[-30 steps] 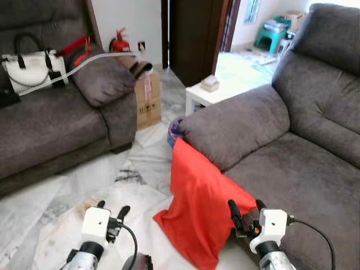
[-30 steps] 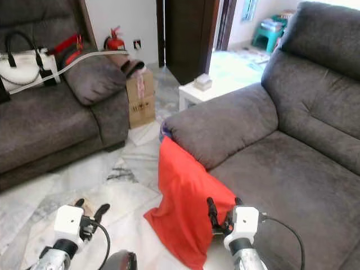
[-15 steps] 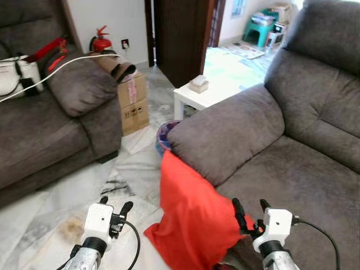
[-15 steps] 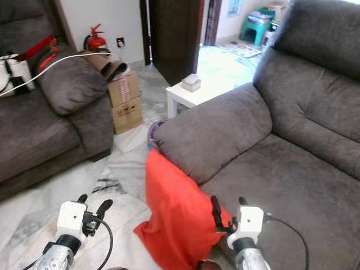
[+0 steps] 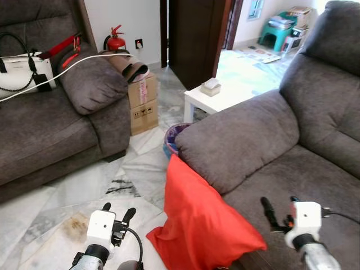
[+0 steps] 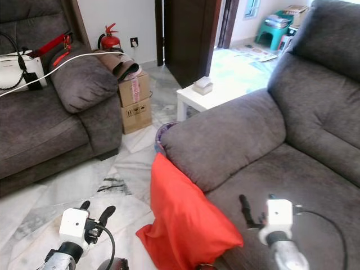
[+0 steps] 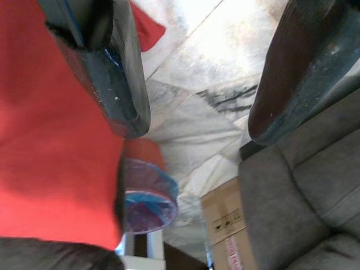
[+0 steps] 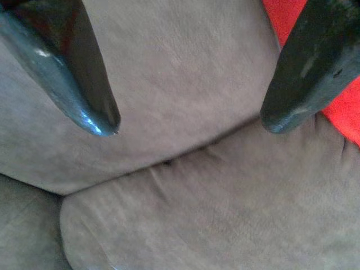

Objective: Move the pillow to the sofa from floor

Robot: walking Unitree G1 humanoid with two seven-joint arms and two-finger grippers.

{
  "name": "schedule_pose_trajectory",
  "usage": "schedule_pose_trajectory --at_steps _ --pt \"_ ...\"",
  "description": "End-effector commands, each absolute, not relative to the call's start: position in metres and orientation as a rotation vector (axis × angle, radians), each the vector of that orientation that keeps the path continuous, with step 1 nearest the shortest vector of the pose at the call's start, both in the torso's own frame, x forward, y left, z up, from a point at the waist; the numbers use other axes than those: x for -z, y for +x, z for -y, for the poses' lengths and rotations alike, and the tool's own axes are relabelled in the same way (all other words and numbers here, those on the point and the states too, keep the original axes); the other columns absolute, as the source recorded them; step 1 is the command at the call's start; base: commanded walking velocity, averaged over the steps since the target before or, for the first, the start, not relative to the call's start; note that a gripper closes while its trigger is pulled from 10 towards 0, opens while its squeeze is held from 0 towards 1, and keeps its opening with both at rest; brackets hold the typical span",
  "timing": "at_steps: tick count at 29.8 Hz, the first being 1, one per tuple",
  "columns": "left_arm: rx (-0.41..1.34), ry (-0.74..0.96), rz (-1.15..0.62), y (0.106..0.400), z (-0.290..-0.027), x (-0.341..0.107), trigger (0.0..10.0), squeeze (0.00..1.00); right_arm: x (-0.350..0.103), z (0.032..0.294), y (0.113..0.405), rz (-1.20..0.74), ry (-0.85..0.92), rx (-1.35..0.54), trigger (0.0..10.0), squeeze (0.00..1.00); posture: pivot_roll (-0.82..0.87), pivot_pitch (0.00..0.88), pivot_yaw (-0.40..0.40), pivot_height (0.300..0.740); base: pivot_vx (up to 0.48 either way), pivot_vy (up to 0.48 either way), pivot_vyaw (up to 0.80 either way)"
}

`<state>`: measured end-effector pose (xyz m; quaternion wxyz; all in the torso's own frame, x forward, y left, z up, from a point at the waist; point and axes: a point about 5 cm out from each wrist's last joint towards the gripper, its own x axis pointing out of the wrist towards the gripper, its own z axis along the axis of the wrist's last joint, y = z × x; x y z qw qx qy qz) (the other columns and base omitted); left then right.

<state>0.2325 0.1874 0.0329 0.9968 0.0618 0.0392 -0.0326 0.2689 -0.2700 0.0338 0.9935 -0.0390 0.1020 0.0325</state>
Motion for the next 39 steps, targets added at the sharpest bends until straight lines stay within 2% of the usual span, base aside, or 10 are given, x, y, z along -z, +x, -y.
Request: schedule_pose_trajectory --at_steps 1,5,8,10,11,13,14,19,25,39 --pt "0.063 0.115 -0.059 0.235 -0.187 -0.037 10.0 0.0 -0.031 0.27 0.268 -0.266 -0.043 -0.187 10.0 1.0 0.06 0.07 -0.031 0.608 0.0 0.0 0.0" --pt "0.064 0.114 -0.063 0.234 -0.187 -0.036 10.0 0.0 -0.031 0.27 0.266 -0.315 -0.094 -0.301 10.0 1.0 0.05 0.068 -0.032 0.608 0.0 0.0 0.0" --pt "0.066 0.111 -0.066 0.234 -0.186 -0.036 10.0 0.0 -0.024 0.275 0.259 -0.435 -0.139 -0.394 10.0 1.0 0.05 0.068 -0.035 0.608 0.0 0.0 0.0" --pt "0.065 0.108 -0.068 0.234 -0.186 -0.035 10.0 0.0 -0.026 0.273 0.257 -0.429 -0.004 -0.431 10.0 1.0 0.04 0.069 -0.035 0.608 0.0 0.0 0.0" --pt "0.065 0.107 -0.069 0.235 -0.186 -0.035 10.0 0.0 -0.028 0.272 0.258 -0.408 0.031 -0.434 10.0 0.82 0.04 0.068 -0.035 0.608 0.0 0.0 0.0" --pt "0.065 0.106 -0.07 0.235 -0.186 -0.035 10.0 0.0 -0.03 0.272 0.259 -0.394 0.047 -0.434 10.0 0.82 0.05 0.068 -0.035 0.608 0.0 0.0 0.0" --pt "0.072 0.104 -0.073 0.235 -0.184 -0.034 10.0 0.0 -0.028 0.265 0.254 -0.401 0.1 -0.514 10.0 0.0 0.04 0.069 -0.032 0.608 0.0 0.0 0.0" --pt "0.081 0.1 -0.079 0.236 -0.182 -0.033 10.0 0.0 -0.014 0.251 0.238 -0.508 0.129 -0.619 10.0 0.0 0.04 0.068 -0.034 0.608 0.0 0.0 0.0" --pt "0.083 0.096 -0.083 0.236 -0.181 -0.032 10.0 0.0 -0.003 0.243 0.231 -0.589 0.094 -0.624 10.0 0.0 0.04 0.065 -0.037 0.608 0.0 0.0 0.0" --pt "0.075 0.095 -0.079 0.235 -0.183 -0.033 10.0 0.0 0.001 0.22 0.244 -0.565 0.109 -0.548 10.0 0.0 0.05 0.069 -0.039 0.608 0.0 0.0 0.0"
